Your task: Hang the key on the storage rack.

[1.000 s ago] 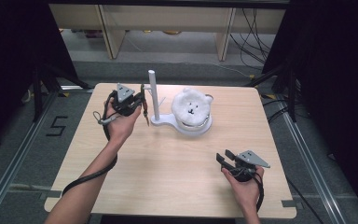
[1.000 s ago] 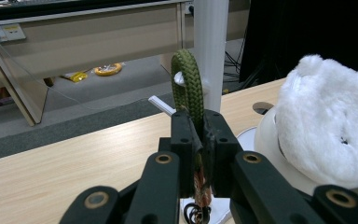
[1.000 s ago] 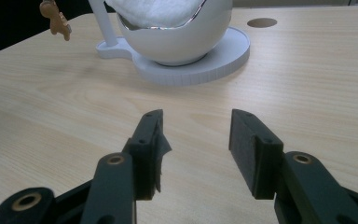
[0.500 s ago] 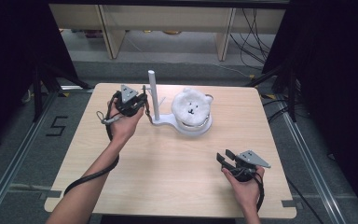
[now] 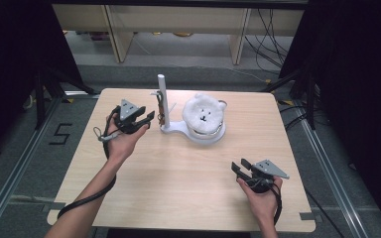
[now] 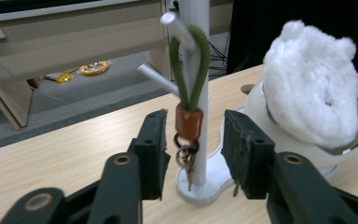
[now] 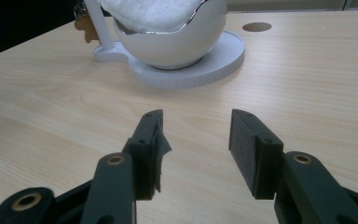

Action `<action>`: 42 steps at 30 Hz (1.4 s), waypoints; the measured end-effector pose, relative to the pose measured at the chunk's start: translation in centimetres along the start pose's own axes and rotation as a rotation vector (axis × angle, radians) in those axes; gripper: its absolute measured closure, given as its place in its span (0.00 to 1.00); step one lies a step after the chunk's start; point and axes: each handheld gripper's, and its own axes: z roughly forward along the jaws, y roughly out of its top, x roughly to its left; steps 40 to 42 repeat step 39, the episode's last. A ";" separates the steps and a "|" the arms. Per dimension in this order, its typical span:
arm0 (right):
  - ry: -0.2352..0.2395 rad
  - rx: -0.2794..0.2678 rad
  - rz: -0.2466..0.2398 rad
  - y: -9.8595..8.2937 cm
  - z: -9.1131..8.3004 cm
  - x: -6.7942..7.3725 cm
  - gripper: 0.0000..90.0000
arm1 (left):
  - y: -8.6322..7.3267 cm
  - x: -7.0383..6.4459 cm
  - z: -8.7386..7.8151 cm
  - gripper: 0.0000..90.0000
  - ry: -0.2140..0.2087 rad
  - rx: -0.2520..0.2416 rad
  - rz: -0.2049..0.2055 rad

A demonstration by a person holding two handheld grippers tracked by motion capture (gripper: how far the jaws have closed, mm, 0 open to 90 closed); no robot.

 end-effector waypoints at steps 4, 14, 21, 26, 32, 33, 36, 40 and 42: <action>-0.001 0.006 -0.003 0.0 0.0 0.0 0.62 | -1.2 0.6 -1.5 0.59 -0.007 0.009 0.007; -0.011 0.009 -0.015 -0.1 0.0 -0.3 0.61 | -6.5 2.0 -5.0 0.51 -0.026 0.079 0.020; -0.027 0.012 -0.004 -0.3 0.2 0.0 0.61 | -11.4 2.2 -7.0 0.44 -0.027 0.082 -0.055; -0.031 0.008 -0.005 -0.4 0.4 0.0 0.61 | -13.5 2.0 -7.9 0.42 -0.017 0.083 -0.073; -0.012 0.016 -0.030 -0.4 0.4 -0.3 0.60 | -14.4 1.9 -8.5 0.43 0.004 0.048 -0.077; -0.013 0.016 -0.031 -0.4 0.4 -0.3 0.60 | -14.5 2.0 -8.6 0.43 0.011 0.044 -0.090; -0.010 0.011 -0.033 -0.5 0.5 -0.2 0.60 | -14.5 2.1 -8.7 0.42 0.011 0.036 -0.099; -0.006 0.031 -0.037 -0.4 0.4 -0.2 0.59 | -14.5 2.0 -8.6 0.41 0.015 0.039 -0.086; -0.006 0.031 -0.037 -0.4 0.4 -0.2 0.59 | -14.5 2.0 -8.6 0.41 0.015 0.039 -0.086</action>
